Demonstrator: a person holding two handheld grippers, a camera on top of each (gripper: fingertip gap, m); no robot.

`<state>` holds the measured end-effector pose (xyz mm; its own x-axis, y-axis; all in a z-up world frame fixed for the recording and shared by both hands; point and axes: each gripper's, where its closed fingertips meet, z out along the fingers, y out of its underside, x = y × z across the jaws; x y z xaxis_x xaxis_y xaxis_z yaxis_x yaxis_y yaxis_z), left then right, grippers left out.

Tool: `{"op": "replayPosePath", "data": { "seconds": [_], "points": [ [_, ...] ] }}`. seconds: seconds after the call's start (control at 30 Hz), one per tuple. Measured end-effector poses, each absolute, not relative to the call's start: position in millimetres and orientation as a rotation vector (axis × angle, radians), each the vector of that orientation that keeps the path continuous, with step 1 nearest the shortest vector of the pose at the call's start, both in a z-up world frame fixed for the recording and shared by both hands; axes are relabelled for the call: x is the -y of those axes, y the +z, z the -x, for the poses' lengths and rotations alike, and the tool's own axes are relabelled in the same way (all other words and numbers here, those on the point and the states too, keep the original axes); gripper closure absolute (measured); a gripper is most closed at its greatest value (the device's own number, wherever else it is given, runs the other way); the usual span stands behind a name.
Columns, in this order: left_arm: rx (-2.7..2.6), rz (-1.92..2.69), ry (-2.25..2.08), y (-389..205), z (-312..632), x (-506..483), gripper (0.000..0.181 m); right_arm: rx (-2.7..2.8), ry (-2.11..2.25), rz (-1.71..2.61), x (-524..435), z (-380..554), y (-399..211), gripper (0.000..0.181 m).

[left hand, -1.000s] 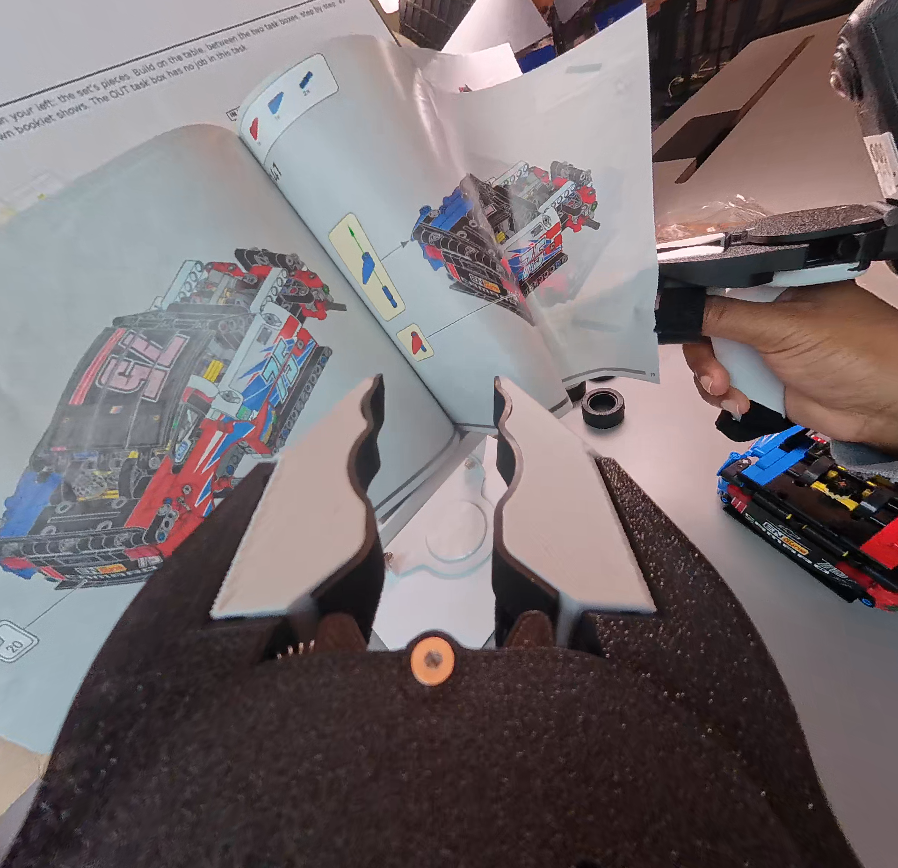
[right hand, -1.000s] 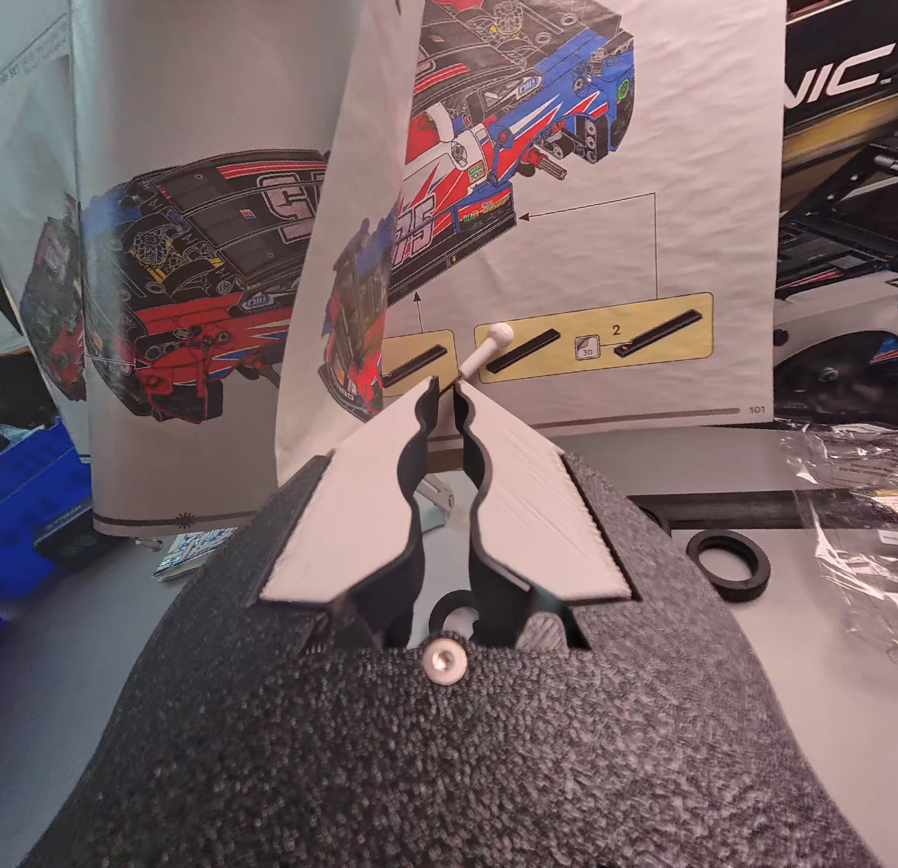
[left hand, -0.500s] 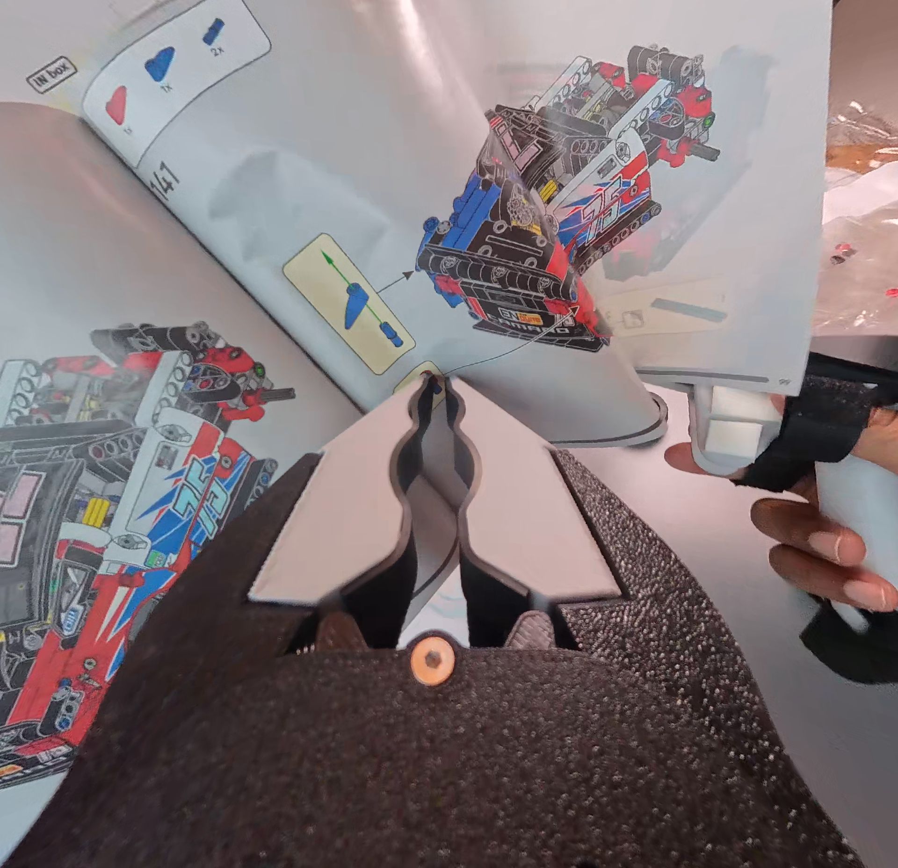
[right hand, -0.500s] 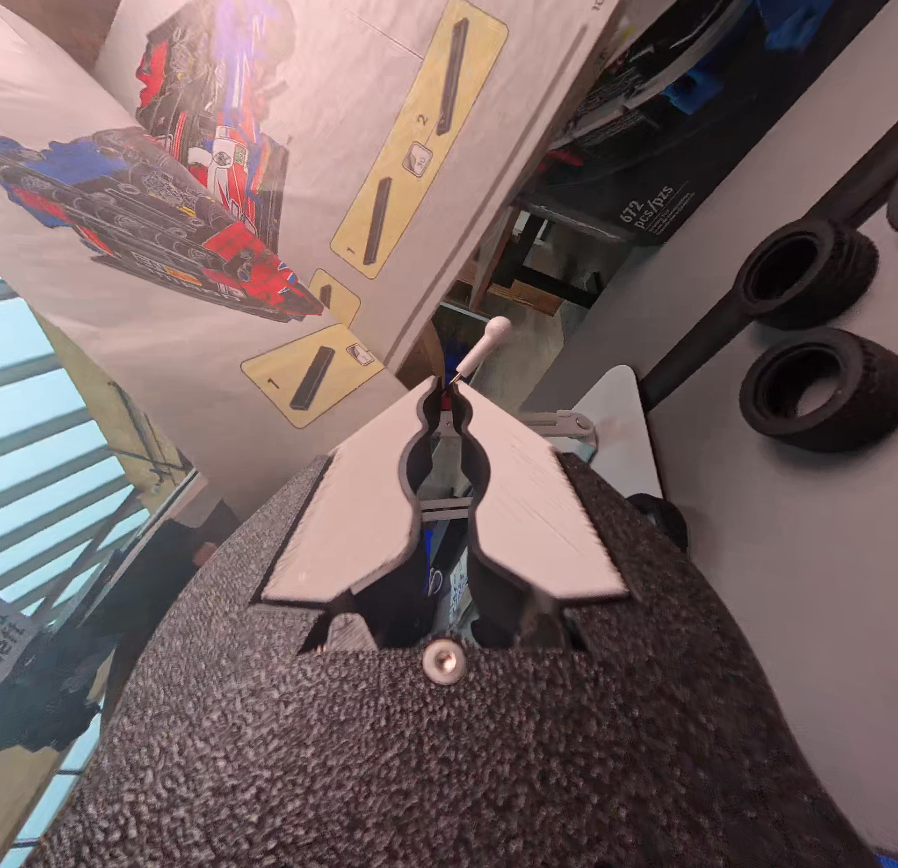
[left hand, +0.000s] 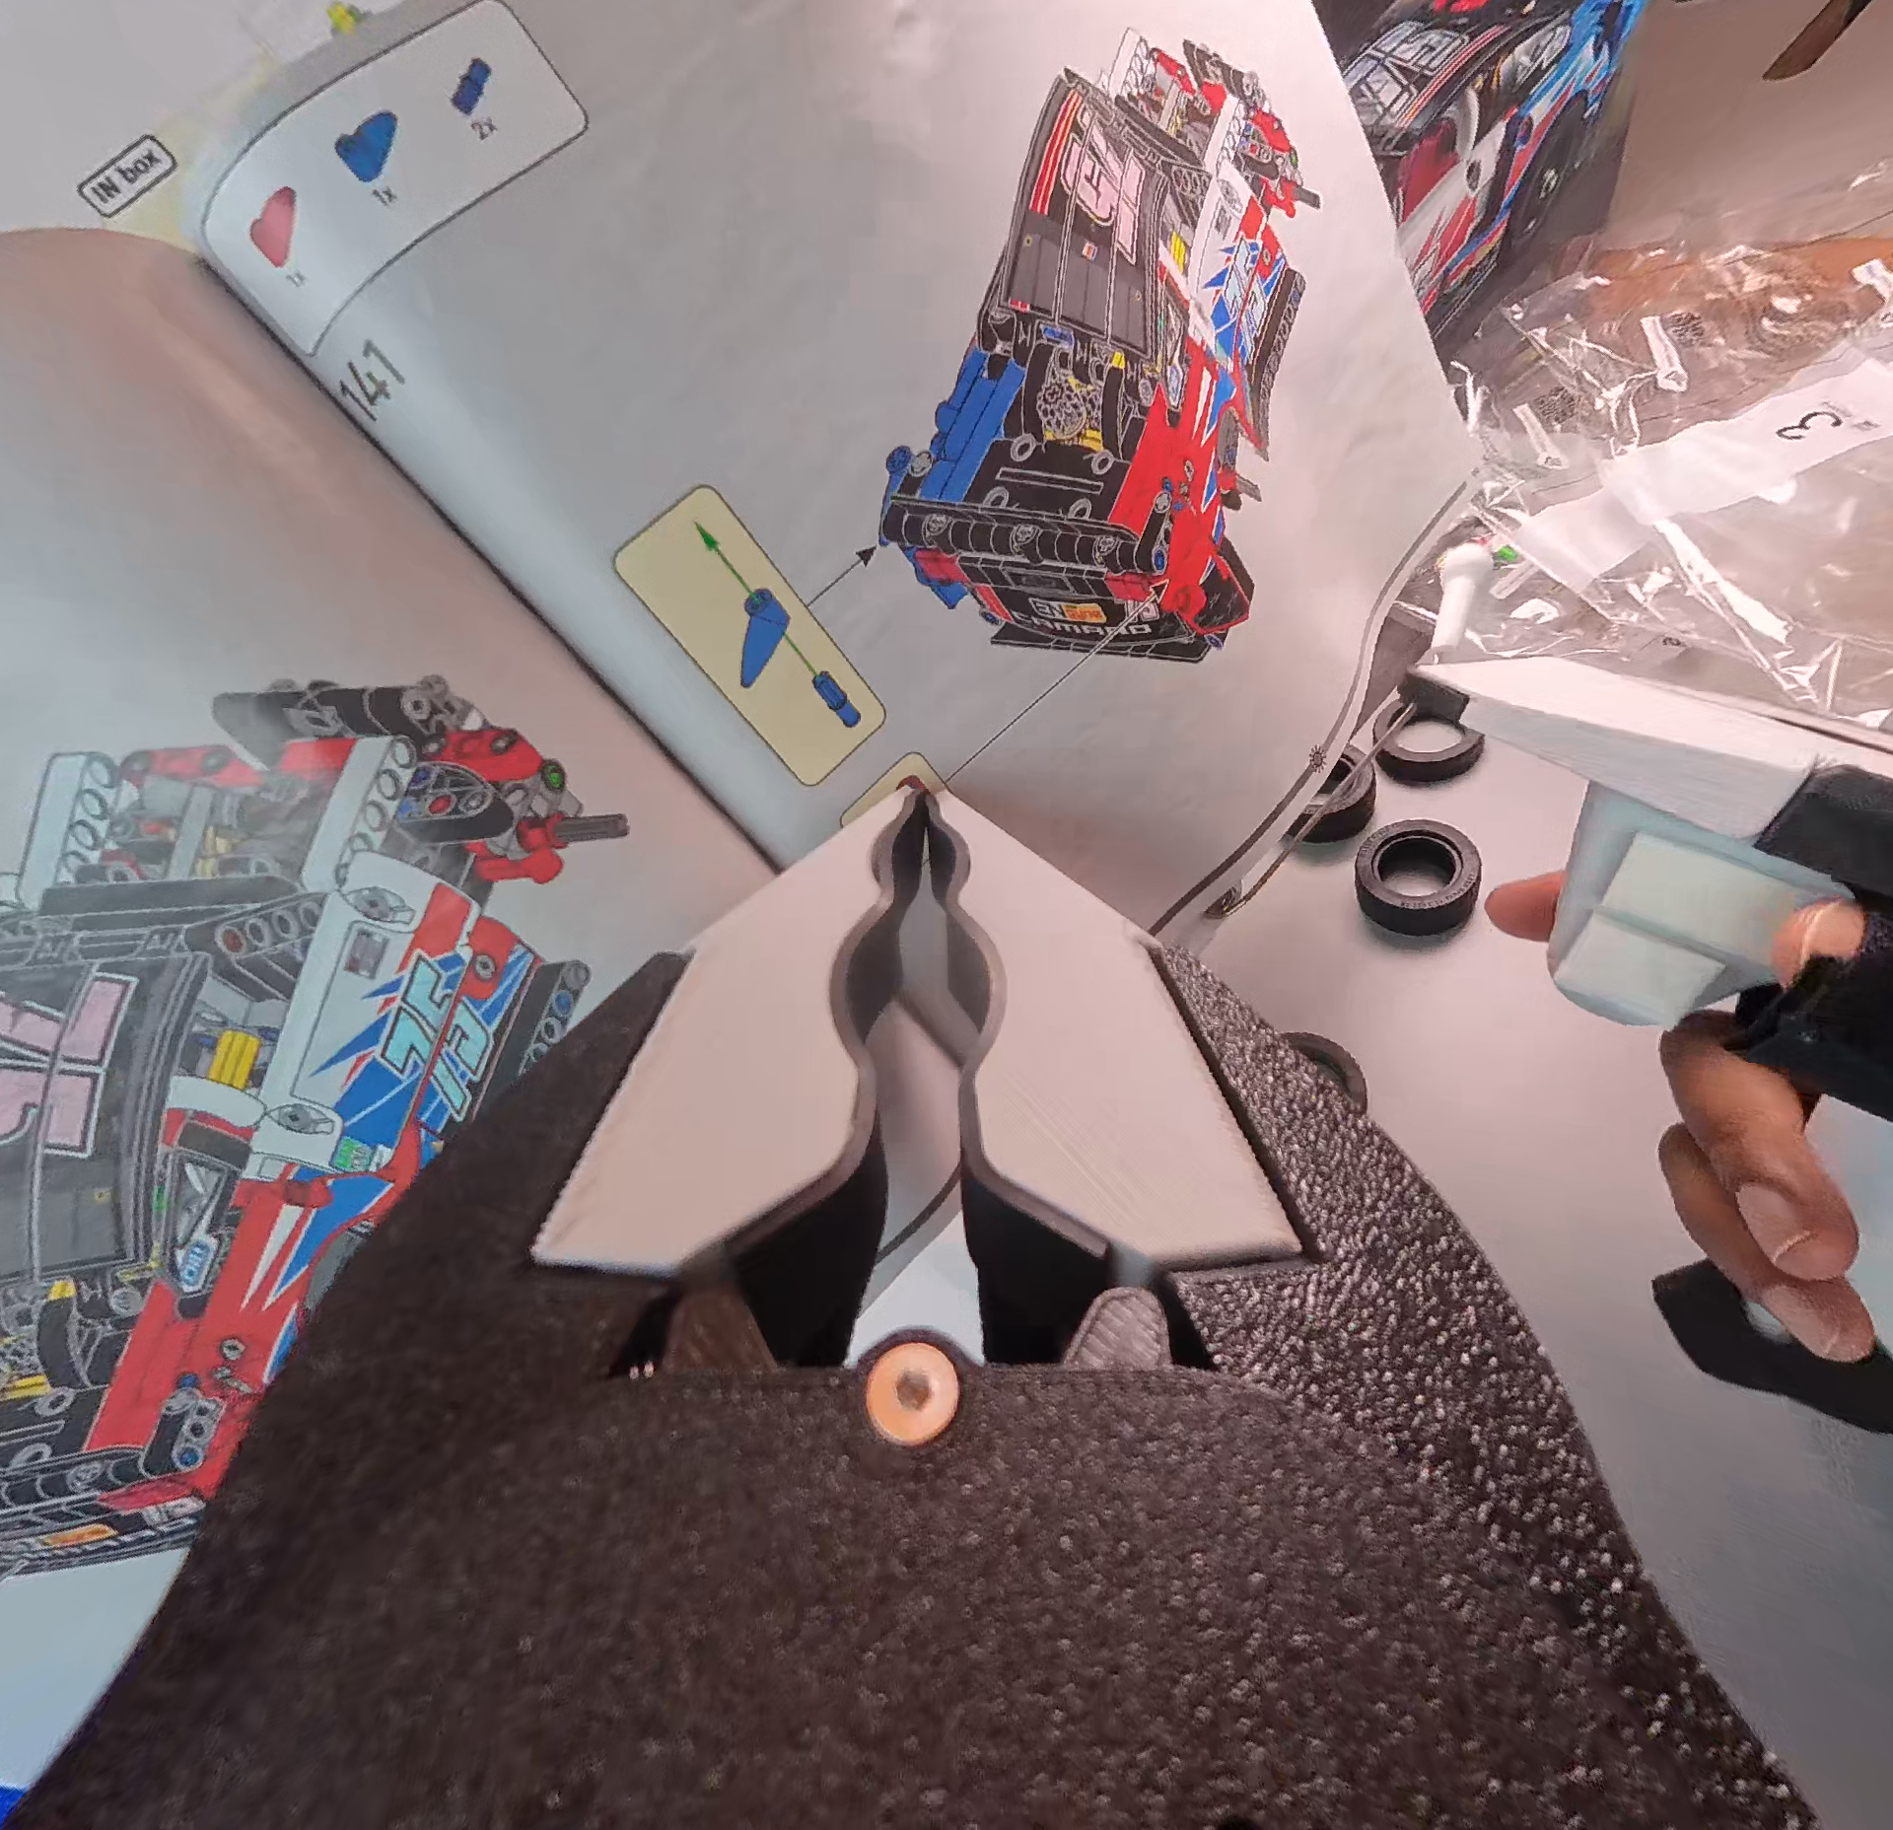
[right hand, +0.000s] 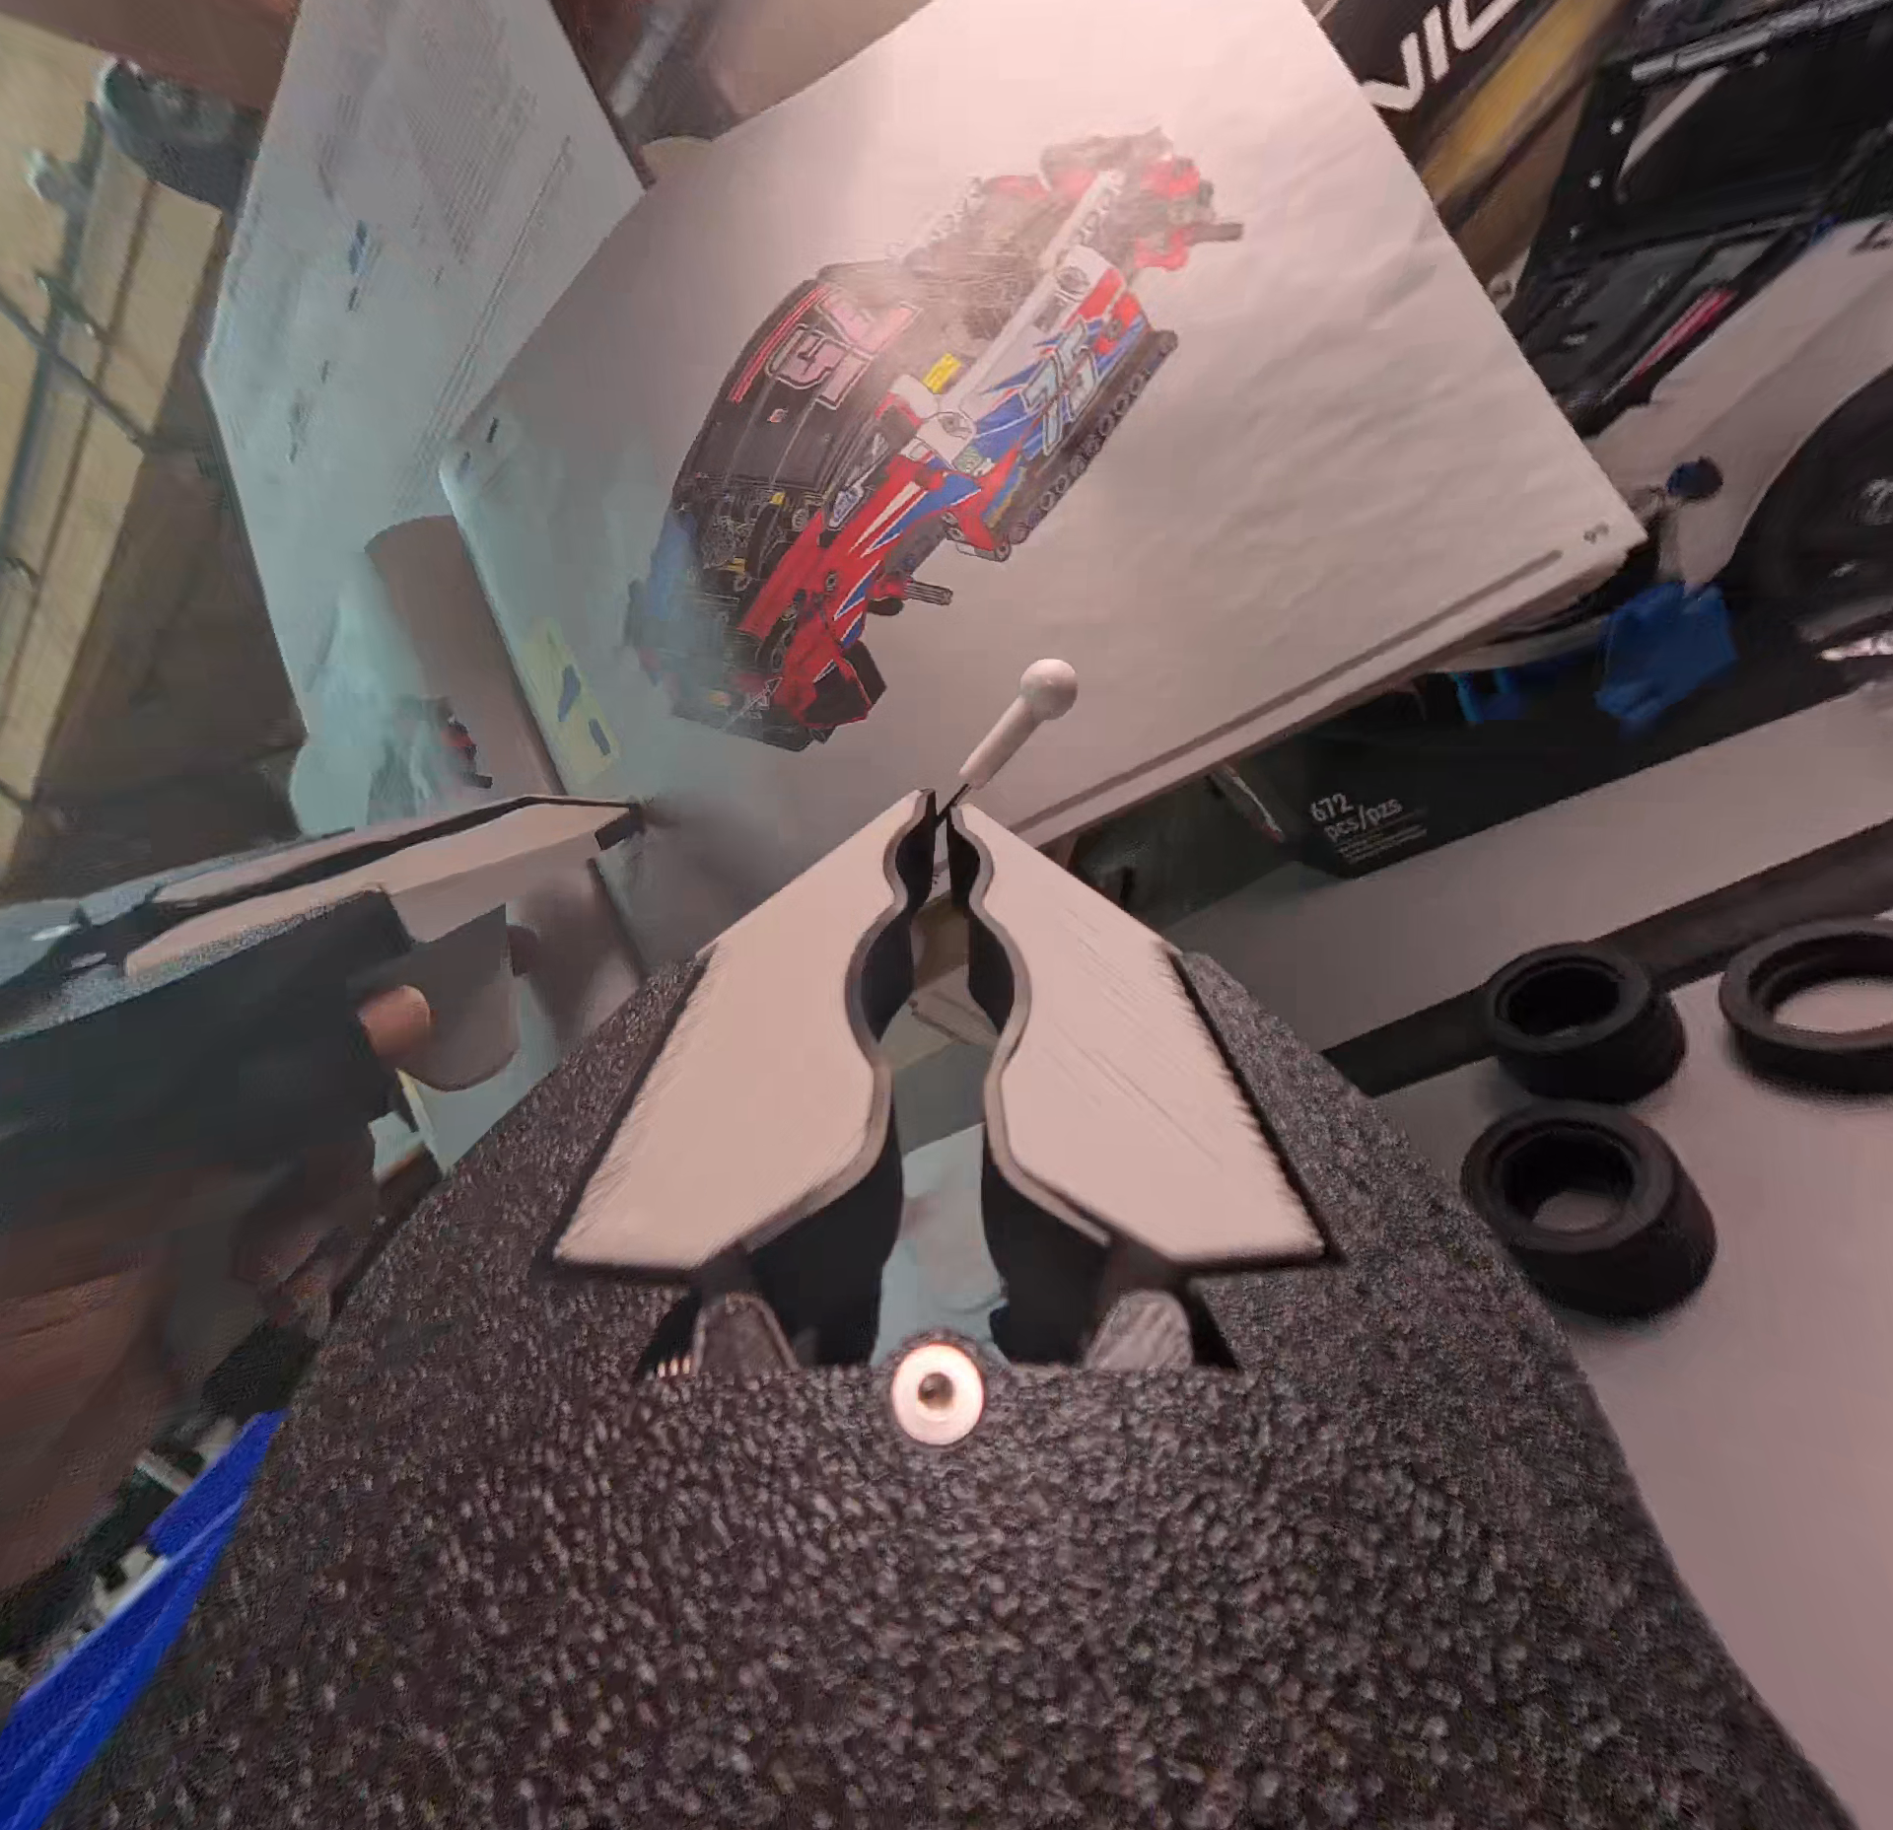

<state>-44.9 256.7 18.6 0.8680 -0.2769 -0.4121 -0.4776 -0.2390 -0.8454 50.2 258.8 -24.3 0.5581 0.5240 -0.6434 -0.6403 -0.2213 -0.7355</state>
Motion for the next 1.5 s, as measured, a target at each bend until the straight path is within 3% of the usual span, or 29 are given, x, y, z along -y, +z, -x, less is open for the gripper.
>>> {"op": "replayPosePath", "data": {
  "seconds": [0.03, 0.2, 0.43, 0.67, 1.0, 1.5],
  "points": [
    [-0.572, 1.836, 0.222, 18.2, 44.8, -256.9, 0.181, -0.041, 1.025, 1.433, -258.6, -47.6, -18.9, 0.18],
    [-0.58, 1.826, 0.219, 16.8, 45.9, -255.4, 0.181, 0.402, 0.793, 1.388, -249.8, -10.7, 14.9, 0.181],
    [-0.612, 1.798, 0.19, 17.2, 45.5, -251.5, 0.18, 0.841, 0.439, 1.353, -244.2, 34.7, 15.5, 0.177],
    [-0.515, 1.63, 0.09, 48.5, 79.1, -217.2, 0.168, 0.861, 0.54, 1.367, -229.1, 10.8, 11.9, 0.164],
    [0.014, 1.66, -0.047, 28.8, 232.6, -204.5, 0.12, 0.761, 0.361, 1.5, -263.6, -17.6, -11.9, 0.167],
    [0.109, 1.675, -0.068, 6.9, 255.5, -174.6, 0.12, 0.746, 0.364, 1.525, -283.3, -17.3, -6.3, 0.161]
  ]
}}
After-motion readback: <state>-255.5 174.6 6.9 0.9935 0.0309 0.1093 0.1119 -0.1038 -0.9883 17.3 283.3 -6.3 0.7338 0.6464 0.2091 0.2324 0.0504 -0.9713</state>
